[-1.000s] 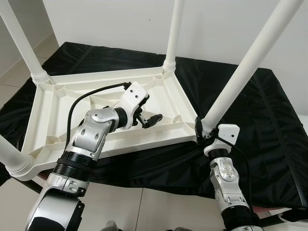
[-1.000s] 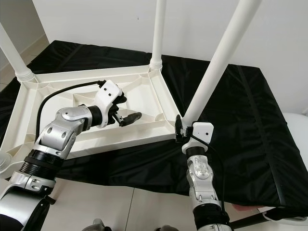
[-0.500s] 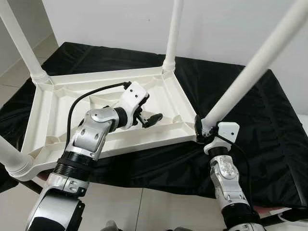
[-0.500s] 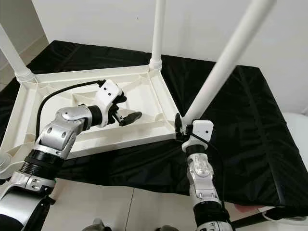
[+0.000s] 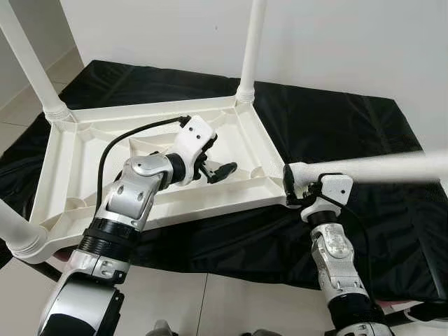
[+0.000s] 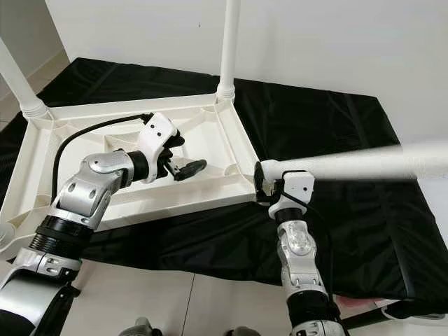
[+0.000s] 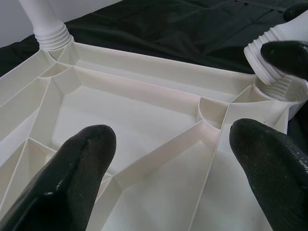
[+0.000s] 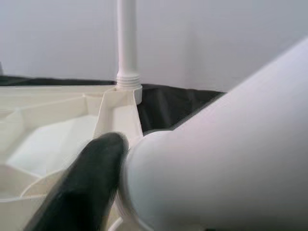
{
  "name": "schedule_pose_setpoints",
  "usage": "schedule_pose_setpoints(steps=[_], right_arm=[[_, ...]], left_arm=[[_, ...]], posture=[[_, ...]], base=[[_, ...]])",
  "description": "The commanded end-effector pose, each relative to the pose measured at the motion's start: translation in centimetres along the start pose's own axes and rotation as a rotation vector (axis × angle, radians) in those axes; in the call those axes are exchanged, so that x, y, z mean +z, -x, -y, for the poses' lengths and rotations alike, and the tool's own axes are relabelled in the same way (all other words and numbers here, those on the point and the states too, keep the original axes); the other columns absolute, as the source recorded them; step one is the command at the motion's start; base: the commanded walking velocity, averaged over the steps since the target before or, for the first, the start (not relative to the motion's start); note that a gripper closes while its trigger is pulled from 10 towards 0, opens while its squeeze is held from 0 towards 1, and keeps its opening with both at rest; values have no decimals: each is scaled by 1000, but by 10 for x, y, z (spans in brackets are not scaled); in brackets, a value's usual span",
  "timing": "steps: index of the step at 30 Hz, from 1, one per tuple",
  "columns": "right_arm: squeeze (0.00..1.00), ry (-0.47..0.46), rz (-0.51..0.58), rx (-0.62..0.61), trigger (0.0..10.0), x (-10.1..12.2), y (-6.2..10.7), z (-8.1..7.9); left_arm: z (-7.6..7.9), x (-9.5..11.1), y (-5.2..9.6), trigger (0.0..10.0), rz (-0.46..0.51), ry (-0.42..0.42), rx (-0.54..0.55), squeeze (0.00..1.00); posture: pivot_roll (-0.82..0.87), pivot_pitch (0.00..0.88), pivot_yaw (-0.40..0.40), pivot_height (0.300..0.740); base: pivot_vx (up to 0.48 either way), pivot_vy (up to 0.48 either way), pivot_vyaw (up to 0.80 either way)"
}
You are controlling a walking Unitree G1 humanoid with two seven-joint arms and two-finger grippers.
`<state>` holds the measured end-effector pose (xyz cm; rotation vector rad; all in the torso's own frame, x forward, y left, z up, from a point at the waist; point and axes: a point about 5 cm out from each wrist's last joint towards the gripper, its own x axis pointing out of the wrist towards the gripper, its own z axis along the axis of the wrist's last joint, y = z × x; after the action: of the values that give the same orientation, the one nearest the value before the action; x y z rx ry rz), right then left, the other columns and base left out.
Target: Building children table
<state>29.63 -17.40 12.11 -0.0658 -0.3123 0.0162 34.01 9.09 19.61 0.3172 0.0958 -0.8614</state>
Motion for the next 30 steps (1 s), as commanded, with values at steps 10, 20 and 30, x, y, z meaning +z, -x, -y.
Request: schedule_pose_setpoints(steps=[10, 20, 30], right_arm=[[0, -5, 37, 19, 0, 6, -3, 2], [0, -19, 70, 24, 0, 12, -11, 2], [0, 5, 97, 1, 10000, 27, -35, 17]], left_arm=[[-5, -1, -1, 10000, -1, 6, 94, 0], [-7, -1, 1, 10000, 3, -2, 109, 0], [3, 0, 6, 10000, 32, -51, 40, 0]], posture=[[-48, 0, -26, 740], [-45, 0, -25, 740], [-30, 0, -42, 740]], base=[[0, 0, 0], [0, 0, 0], [0, 0, 0]])
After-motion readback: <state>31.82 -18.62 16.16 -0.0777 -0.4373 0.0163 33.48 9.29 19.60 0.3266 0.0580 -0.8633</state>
